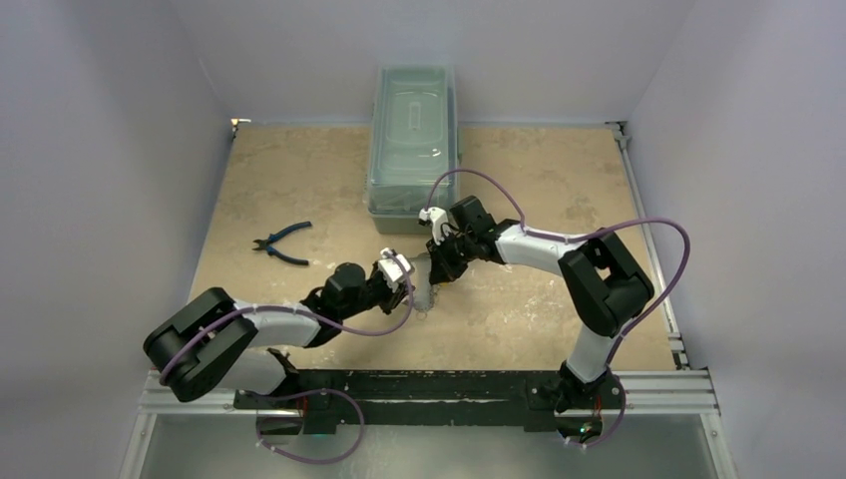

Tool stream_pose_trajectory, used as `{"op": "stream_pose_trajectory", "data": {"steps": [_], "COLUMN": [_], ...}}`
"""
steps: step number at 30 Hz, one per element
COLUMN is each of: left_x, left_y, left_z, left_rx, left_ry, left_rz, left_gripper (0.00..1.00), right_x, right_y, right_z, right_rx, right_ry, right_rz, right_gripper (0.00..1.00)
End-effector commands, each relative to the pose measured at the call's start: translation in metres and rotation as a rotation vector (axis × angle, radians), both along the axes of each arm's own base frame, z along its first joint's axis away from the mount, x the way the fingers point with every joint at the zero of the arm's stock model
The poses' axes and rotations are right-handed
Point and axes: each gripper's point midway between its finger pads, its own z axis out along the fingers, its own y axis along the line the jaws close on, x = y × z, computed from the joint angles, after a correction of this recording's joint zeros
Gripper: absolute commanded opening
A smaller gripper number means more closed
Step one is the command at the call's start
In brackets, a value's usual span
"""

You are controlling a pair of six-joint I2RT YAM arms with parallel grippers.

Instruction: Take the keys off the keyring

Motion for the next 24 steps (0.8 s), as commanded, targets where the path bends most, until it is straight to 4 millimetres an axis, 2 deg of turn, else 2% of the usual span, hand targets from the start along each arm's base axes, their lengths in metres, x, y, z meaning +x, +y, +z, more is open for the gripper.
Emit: {"op": "stream_pose_trajectory", "data": {"steps": [1, 8, 15, 24], "left_x": [0.000, 0.006, 0.015, 0.015], "left_y": [-0.007, -0.027, -0.043, -0.054], "left_z": [0.002, 0.005, 0.008, -0.003], "left_rx": [-0.061, -0.089, -0.141, -0.154], "left_ry": [-0.007, -0.121, -0.160, -0.158], "left_rz": [-0.024, -0.117, -0.149, -0.196], "left_gripper": [0.22, 0.24, 0.23, 0.18], "right_x": [0.000, -0.008, -0.012, -0.012], "right_y": [0.007, 0.003, -0.008, -0.013], "right_z": [0.019, 0.027, 0.018, 0.013], "right_rx": [0.053, 0.074, 0.049, 0.034], "right_ry": [-0.019, 0.013, 0.075, 0.087], "right_rz": [0.002, -0.035, -0.082, -0.096], "right_gripper": [0.00, 0.00, 0.00, 0.00]}}
